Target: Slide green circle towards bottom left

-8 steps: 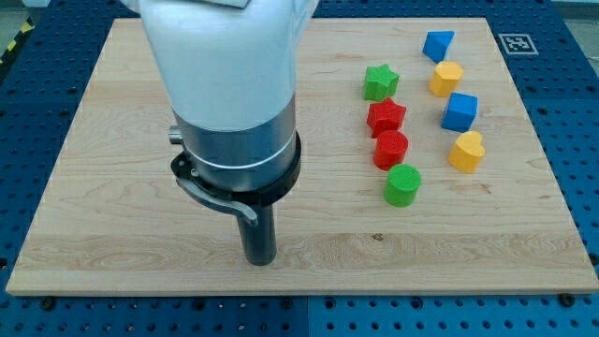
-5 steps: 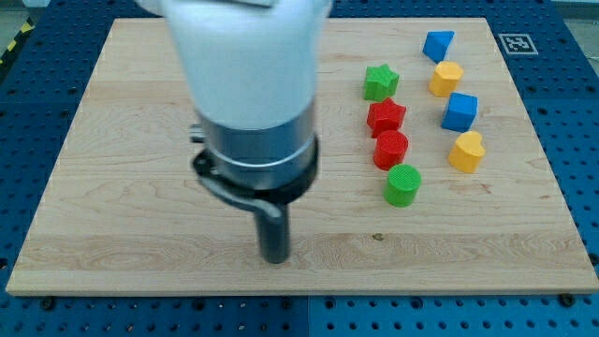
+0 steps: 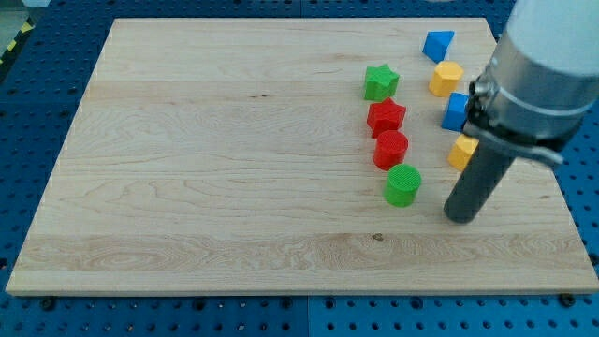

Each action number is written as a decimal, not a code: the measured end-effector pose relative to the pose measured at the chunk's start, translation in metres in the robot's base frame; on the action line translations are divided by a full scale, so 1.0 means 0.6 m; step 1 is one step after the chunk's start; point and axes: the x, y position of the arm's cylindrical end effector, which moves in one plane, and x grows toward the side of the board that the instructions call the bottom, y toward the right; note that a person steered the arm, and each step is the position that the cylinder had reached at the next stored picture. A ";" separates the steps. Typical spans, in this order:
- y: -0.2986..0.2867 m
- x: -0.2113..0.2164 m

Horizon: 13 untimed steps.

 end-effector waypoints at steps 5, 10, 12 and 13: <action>-0.087 -0.041; -0.262 -0.001; -0.347 0.010; -0.374 0.034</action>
